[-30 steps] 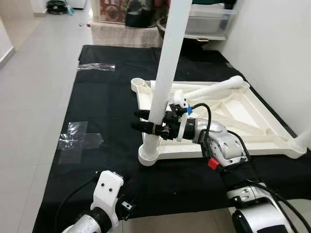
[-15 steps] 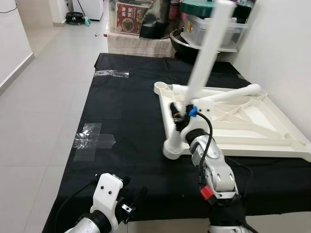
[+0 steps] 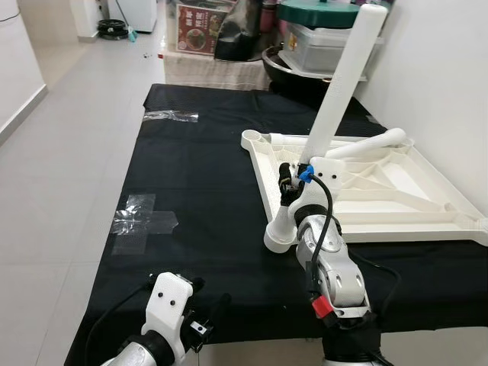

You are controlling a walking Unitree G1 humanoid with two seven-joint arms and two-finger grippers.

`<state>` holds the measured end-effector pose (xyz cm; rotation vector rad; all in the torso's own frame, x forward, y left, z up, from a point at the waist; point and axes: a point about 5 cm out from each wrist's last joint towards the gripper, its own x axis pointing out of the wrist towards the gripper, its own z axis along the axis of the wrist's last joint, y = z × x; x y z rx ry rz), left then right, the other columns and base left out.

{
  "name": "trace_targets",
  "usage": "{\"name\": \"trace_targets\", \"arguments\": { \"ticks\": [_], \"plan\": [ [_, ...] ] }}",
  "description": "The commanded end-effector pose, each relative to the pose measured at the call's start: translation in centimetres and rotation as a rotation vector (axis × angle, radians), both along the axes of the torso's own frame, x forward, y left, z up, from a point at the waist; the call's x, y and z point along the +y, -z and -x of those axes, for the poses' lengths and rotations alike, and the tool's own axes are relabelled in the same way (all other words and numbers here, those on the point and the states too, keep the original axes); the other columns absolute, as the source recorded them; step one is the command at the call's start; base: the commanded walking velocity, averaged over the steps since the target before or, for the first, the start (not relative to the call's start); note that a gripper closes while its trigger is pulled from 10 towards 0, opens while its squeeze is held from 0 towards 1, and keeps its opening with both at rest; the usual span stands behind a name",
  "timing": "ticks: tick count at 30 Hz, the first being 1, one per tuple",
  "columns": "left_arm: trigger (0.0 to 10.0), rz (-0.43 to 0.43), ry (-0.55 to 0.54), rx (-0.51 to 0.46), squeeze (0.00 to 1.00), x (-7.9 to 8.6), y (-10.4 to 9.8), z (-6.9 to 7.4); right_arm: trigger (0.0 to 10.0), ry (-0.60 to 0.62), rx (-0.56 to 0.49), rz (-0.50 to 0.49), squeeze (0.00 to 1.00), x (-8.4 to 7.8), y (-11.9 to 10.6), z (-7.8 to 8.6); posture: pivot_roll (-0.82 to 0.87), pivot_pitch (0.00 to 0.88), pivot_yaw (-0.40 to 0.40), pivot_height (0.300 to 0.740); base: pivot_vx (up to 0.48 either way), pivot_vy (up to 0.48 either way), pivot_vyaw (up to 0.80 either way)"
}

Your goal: Building children table

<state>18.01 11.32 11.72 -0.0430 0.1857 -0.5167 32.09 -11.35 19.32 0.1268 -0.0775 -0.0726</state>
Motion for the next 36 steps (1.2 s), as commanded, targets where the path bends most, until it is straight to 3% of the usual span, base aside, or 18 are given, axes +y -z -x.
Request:
{"name": "trace_targets", "arguments": {
  "ticks": [1,2,3,4,13,16,26,32,36],
  "plan": [
    [10.0,0.0,0.006,0.016,0.0,0.0,0.3,0.0,10.0,0.022,-0.009,-0.044,1.0,-0.2,0.2,0.7,0.12,0.072,-0.122,0.74,0.0,0.0,0.0],
    [10.0,0.0,0.006,0.017,0.0,0.0,0.3,0.0,10.0,-0.001,-0.02,-0.029,0.91,-0.2,0.2,0.9,0.12,0.071,-0.12,0.74,0.0,0.0,0.0],
    [10.0,0.0,0.006,0.017,0.0,0.0,0.3,0.0,10.0,-0.001,-0.02,-0.029,0.91,-0.2,0.2,0.9,0.12,0.071,-0.12,0.74,0.0,0.0,0.0],
    [10.0,0.0,0.006,0.017,0.0,0.0,0.4,0.1,10.0,-0.025,-0.019,-0.028,0.0,-0.2,0.4,1.1,0.12,0.071,-0.12,0.74,0.0,0.0,0.0],
    [10.0,-0.006,0.001,0.011,0.0,0.1,0.4,-0.2,10.0,-0.188,0.028,0.05,0.0,-1.3,2.6,4.0,0.1,0.071,-0.116,0.74,0.0,0.0,0.0],
    [10.0,-0.008,0.002,0.011,0.0,0.1,0.4,-0.2,10.0,-0.224,0.069,0.066,0.0,-2.5,4.0,5.5,0.09,0.07,-0.11,0.74,0.0,0.0,0.0],
    [10.0,-0.011,-0.027,0.003,0.0,0.5,0.6,-0.9,10.0,-0.288,0.085,0.148,0.0,-4.2,4.9,7.4,0.08,0.055,-0.103,0.74,0.0,0.0,0.0],
    [10.0,-0.002,-0.059,-0.005,0.0,0.8,0.7,-1.4,10.0,-0.361,0.084,0.18,0.0,-3.5,5.1,8.3,0.08,0.045,-0.104,0.74,0.0,0.0,0.0],
    [10.0,0.0,-0.084,-0.005,0.0,1.1,0.9,-1.8,10.0,-0.5,0.067,0.141,0.0,-1.3,4.9,9.3,0.08,0.036,-0.106,0.74,0.0,0.238,0.0]
  ]
}}
